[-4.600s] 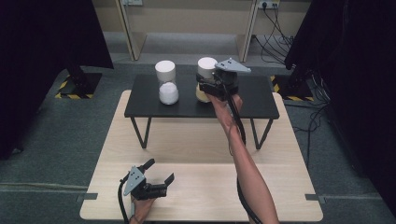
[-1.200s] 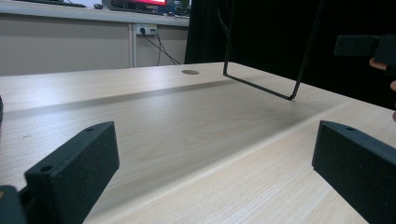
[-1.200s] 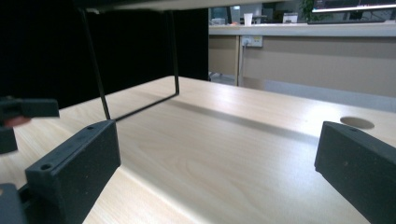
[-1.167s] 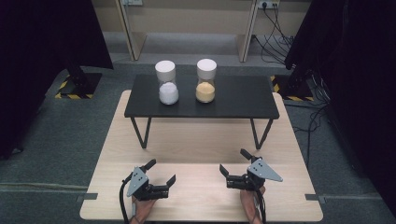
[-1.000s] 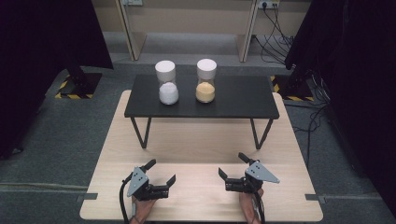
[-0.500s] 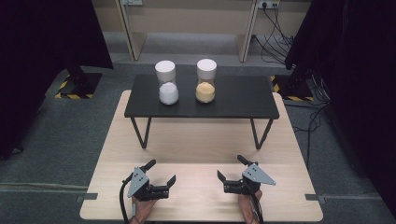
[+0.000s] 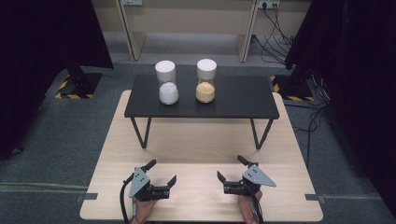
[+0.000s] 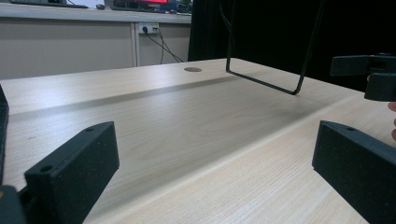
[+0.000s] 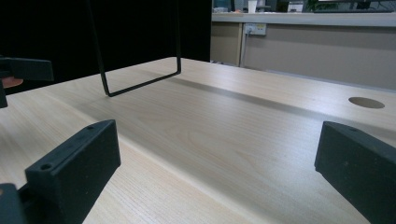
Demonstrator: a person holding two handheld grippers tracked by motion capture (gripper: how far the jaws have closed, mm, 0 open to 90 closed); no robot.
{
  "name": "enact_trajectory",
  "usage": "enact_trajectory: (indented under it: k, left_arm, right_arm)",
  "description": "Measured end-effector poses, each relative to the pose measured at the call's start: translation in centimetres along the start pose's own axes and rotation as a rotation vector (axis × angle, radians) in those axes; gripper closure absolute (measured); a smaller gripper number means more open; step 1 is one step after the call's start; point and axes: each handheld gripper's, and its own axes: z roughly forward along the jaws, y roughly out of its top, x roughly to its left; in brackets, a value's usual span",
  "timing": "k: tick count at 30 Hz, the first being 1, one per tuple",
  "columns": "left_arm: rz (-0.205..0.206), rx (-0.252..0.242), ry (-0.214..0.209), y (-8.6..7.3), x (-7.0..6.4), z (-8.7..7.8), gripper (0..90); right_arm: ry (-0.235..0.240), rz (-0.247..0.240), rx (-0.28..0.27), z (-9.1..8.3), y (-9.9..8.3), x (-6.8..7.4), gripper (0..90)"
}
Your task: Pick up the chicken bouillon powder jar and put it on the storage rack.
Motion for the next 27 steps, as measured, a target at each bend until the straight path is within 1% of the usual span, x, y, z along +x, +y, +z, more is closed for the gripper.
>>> enact_trajectory:
  k: [9,27]
  left_arm:
    - [-0.002,0.0,0.003,-0.02,-0.08,-0.04,0.0]
    - [0.002,0.001,0.004,0.0,-0.18,-0.02,0.0]
  right_arm:
    - [-0.005,0.01,0.0,-0.03,-0.05,-0.01,0.1]
    - [-0.014,0.009,0.007,0.01,0.04,0.1,0.1]
